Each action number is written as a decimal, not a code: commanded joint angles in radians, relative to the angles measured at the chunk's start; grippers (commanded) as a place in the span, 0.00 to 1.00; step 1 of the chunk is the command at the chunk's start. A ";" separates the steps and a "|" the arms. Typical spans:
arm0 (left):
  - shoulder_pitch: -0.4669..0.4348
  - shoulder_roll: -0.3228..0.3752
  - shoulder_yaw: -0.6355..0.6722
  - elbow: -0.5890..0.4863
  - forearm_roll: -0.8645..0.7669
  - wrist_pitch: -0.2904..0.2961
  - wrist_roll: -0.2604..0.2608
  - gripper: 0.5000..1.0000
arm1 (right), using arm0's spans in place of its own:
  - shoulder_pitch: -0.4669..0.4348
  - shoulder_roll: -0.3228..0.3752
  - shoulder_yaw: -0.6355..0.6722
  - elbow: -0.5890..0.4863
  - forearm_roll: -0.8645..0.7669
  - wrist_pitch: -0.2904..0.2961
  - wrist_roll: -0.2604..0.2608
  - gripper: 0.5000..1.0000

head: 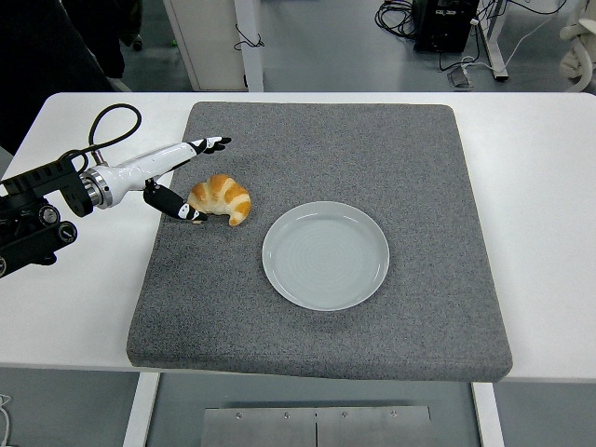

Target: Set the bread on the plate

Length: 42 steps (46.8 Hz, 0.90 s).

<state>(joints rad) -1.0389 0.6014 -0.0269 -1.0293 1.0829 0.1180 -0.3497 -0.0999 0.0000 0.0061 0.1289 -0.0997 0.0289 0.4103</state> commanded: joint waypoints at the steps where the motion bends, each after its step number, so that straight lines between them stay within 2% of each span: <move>1: 0.002 0.000 0.001 0.000 0.002 0.005 0.003 0.94 | 0.000 0.000 0.000 0.000 0.000 0.000 -0.001 1.00; 15: 0.019 -0.043 0.002 0.008 0.022 0.060 0.003 0.94 | 0.000 0.000 0.000 0.000 0.000 0.000 -0.001 1.00; 26: 0.019 -0.058 0.015 0.020 0.074 0.063 0.003 0.94 | 0.000 0.000 0.000 0.000 0.000 0.000 0.001 1.00; 33: 0.017 -0.064 0.064 0.034 0.080 0.123 0.003 0.94 | 0.000 0.000 0.000 0.000 0.000 0.000 -0.001 1.00; 42: 0.019 -0.084 0.073 0.067 0.080 0.144 0.003 0.90 | 0.000 0.000 0.000 0.000 0.000 0.000 -0.001 1.00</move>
<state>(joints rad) -1.0217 0.5207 0.0459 -0.9688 1.1628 0.2565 -0.3459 -0.0996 0.0000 0.0061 0.1289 -0.0997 0.0292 0.4100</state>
